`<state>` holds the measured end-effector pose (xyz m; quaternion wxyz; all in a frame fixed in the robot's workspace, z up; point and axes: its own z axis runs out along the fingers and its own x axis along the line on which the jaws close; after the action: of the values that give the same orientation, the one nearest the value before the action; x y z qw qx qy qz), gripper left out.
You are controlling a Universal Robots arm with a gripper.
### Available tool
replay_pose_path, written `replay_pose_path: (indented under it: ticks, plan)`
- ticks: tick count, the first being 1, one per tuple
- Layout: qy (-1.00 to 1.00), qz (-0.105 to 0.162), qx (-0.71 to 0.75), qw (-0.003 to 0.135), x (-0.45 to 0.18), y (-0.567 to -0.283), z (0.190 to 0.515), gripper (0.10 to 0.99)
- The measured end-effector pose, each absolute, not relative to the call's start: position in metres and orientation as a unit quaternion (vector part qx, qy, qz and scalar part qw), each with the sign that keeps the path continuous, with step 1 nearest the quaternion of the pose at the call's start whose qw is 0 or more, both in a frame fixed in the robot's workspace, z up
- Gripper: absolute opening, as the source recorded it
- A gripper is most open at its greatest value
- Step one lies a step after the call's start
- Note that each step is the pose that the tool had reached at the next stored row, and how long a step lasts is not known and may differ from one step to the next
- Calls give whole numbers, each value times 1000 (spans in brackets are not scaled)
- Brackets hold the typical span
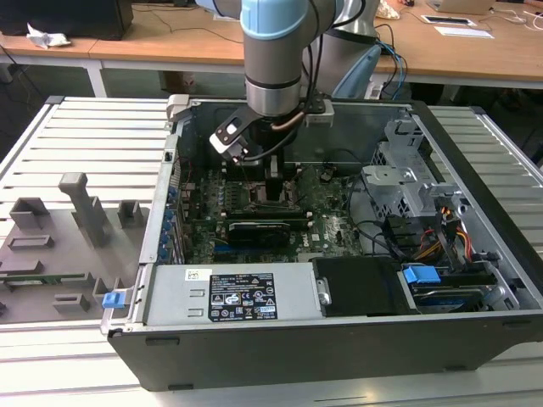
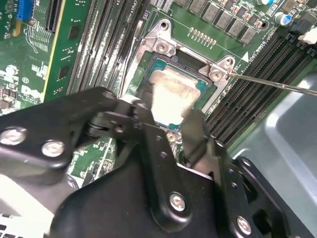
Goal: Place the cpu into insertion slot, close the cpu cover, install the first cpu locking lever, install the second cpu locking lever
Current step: 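Place the cpu into insertion slot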
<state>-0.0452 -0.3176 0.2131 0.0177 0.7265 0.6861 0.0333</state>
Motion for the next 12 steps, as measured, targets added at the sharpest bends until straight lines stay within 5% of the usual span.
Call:
replay_pose_path:
  ticks: [6, 12]
  plan:
    - [686, 30, 727, 15, -43, -318, 216, 153]
    - [686, 30, 727, 15, -43, -318, 218, 106]
